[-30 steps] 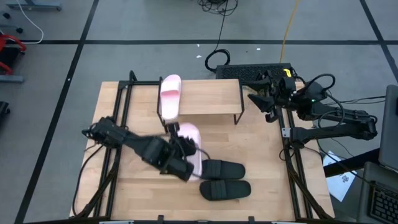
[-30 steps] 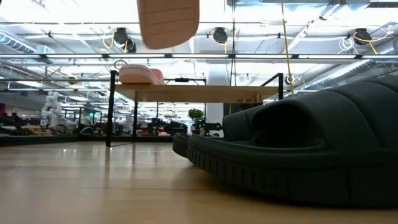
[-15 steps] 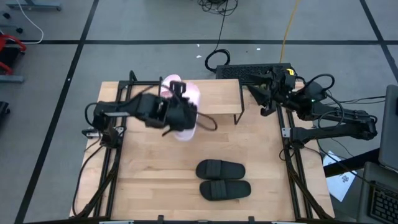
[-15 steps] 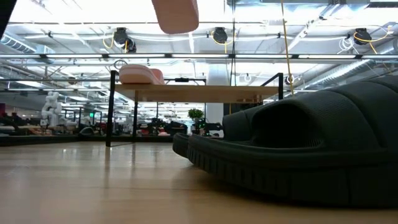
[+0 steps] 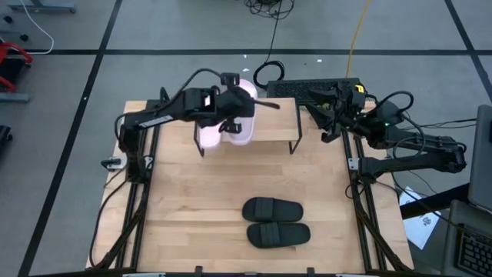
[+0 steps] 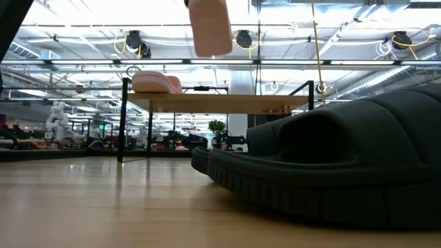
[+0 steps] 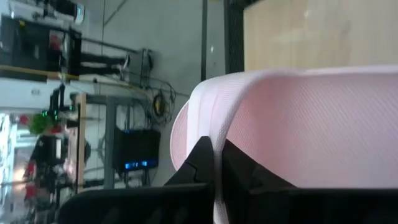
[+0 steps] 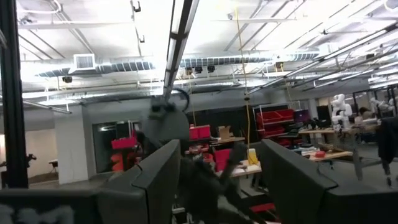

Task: Pick and place slides into the shelf
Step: Put the pink slipper on the shelf

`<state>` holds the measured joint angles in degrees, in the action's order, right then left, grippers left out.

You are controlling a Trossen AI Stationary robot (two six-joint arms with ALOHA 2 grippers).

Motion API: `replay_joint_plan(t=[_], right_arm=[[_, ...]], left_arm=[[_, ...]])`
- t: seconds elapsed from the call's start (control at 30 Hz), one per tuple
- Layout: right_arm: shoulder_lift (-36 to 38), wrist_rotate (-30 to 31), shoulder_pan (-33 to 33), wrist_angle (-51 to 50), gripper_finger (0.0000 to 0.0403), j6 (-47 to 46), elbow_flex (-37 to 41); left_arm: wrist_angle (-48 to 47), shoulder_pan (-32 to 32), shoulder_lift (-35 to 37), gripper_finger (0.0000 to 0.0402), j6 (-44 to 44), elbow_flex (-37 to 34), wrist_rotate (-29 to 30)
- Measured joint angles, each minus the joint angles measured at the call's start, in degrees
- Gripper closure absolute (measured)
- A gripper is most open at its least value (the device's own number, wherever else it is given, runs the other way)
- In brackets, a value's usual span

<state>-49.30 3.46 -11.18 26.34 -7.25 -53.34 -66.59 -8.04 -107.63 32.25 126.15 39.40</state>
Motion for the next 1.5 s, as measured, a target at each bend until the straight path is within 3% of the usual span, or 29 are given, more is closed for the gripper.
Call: replay_joint_plan(t=[0.3,0.5,1.03,1.5], right_arm=[[0.01,-0.04,0.0,0.01,0.0193,2.37,0.0],[0.01,-0.18,0.0,0.01,0.0193,3.82,0.0],[0.03,-0.24,0.0,-0.02,0.0193,3.56,0.0],[0.03,-0.24,0.01,-0.02,0.0193,3.47,0.0]], left_arm=[[11.21,-4.25,-0.05,0.0402,-0.61,-15.46,-0.14],[14.62,-5.79,-0.09,0.0402,0.62,-21.46,-0.09],[15.26,-6.2,-0.07,0.0402,4.95,-22.45,-1.86],[13.23,-6.21,2.52,0.0402,3.63,-22.45,-3.57]])
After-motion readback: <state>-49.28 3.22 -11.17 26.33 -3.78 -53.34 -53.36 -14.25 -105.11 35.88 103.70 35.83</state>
